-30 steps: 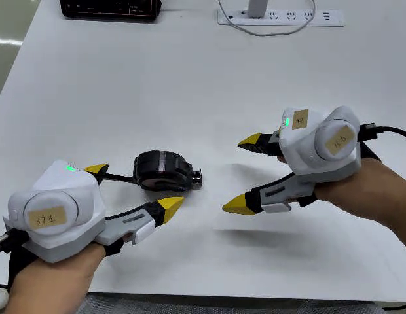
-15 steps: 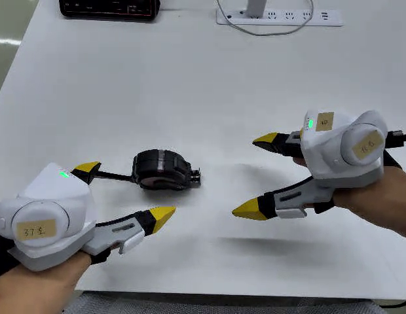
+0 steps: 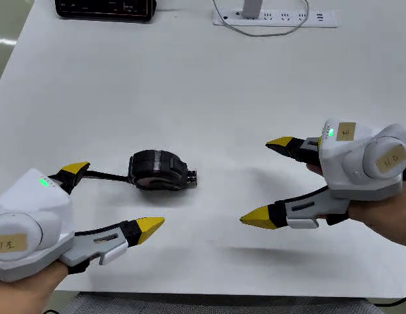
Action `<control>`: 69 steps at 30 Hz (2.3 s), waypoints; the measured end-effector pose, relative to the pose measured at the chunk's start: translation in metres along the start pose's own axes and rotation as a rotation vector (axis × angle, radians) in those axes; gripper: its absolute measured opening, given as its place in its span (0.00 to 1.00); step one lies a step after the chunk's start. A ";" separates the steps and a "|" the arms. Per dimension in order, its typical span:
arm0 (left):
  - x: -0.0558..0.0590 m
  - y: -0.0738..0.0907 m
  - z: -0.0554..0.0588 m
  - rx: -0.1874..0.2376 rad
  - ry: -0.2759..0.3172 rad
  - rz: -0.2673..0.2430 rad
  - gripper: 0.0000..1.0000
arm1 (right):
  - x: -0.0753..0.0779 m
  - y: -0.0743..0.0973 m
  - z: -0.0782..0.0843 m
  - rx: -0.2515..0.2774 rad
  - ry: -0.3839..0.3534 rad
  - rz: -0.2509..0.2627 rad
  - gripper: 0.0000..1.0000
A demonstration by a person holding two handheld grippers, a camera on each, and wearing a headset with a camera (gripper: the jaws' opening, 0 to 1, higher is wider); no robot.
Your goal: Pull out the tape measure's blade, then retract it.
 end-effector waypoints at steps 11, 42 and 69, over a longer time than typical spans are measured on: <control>0.003 0.004 0.002 -0.006 -0.010 0.062 0.95 | -0.003 0.013 0.011 -0.002 -0.031 0.025 0.92; 0.000 0.018 0.009 0.000 -0.079 0.117 0.99 | -0.010 0.043 0.038 0.005 -0.063 0.143 0.99; -0.002 0.026 0.019 0.004 -0.077 0.131 0.99 | -0.016 0.050 0.054 0.013 -0.115 0.169 0.98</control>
Point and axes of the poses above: the centre of the closed fingertips' face, and the gripper's own axes: y roughly backward along the fingers, x roughly to its right, z roughly out of its underside, the point moved 10 cm from there along y, roughly backward along the fingers, and after that the axes turned 14 degrees about z, right-handed, at the moved point
